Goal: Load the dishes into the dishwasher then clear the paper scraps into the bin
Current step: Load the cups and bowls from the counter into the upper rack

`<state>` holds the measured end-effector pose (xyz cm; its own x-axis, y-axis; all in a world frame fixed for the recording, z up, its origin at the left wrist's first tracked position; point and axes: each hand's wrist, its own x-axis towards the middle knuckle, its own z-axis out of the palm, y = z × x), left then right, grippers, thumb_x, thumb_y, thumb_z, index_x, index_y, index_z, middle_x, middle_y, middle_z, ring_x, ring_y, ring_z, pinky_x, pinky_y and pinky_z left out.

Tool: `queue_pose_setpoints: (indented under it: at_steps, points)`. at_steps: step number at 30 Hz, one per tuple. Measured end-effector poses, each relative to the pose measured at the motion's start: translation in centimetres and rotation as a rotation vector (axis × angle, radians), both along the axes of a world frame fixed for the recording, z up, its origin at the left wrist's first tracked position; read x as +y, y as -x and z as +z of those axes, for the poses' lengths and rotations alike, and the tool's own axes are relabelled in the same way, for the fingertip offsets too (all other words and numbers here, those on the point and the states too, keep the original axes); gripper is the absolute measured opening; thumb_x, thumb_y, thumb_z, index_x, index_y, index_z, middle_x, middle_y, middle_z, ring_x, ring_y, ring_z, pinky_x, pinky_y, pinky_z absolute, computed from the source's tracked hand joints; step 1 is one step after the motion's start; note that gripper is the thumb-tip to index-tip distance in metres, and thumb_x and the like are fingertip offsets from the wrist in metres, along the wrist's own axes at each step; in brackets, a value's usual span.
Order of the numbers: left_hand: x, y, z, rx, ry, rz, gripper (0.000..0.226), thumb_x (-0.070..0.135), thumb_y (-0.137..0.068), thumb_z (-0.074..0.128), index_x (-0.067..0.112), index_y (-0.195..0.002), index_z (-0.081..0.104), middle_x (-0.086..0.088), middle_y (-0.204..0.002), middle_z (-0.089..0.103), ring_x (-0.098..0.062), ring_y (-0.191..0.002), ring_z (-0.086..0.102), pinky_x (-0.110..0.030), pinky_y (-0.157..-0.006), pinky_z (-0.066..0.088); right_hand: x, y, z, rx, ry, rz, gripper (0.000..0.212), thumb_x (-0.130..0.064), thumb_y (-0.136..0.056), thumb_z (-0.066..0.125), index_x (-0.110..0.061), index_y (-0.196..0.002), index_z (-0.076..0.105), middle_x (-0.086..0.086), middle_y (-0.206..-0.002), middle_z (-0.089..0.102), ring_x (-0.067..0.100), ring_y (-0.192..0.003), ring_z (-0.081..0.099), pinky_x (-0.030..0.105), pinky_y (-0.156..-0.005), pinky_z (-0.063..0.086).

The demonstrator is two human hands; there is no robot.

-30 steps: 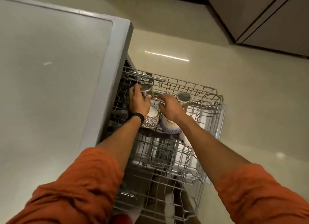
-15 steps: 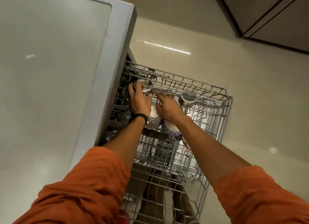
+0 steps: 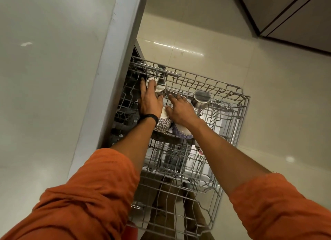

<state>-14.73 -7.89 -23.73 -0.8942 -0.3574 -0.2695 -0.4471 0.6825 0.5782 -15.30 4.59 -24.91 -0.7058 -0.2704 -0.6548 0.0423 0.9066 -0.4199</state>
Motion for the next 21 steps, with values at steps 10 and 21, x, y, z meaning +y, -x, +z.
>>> queue_pose_setpoints:
  at_steps: [10,21]
  points:
    - [1.0,-2.6,4.2,-0.049,0.04,-0.078,0.051,0.018,-0.087,0.076,0.026,-0.133,0.056,-0.001,-0.156,0.04,-0.03,-0.132,0.05,-0.049,-0.098,0.053,1.6,-1.5,5.7,0.073,0.056,-0.044,0.061,-0.043,-0.104,0.046,-0.018,-0.158,0.032,0.012,-0.162,0.034,0.033,-0.148,0.033,0.05,-0.119,0.032]
    - [4.3,-12.0,17.5,0.066,0.059,-0.136,0.045,0.025,-0.1,0.059,0.02,-0.144,0.05,-0.001,-0.144,0.054,-0.024,-0.126,0.056,-0.049,-0.1,0.051,5.8,-7.9,19.9,0.285,0.219,-0.017,0.045,-0.036,-0.104,0.052,-0.015,-0.144,0.05,0.009,-0.142,0.058,0.028,-0.125,0.058,0.046,-0.103,0.049]
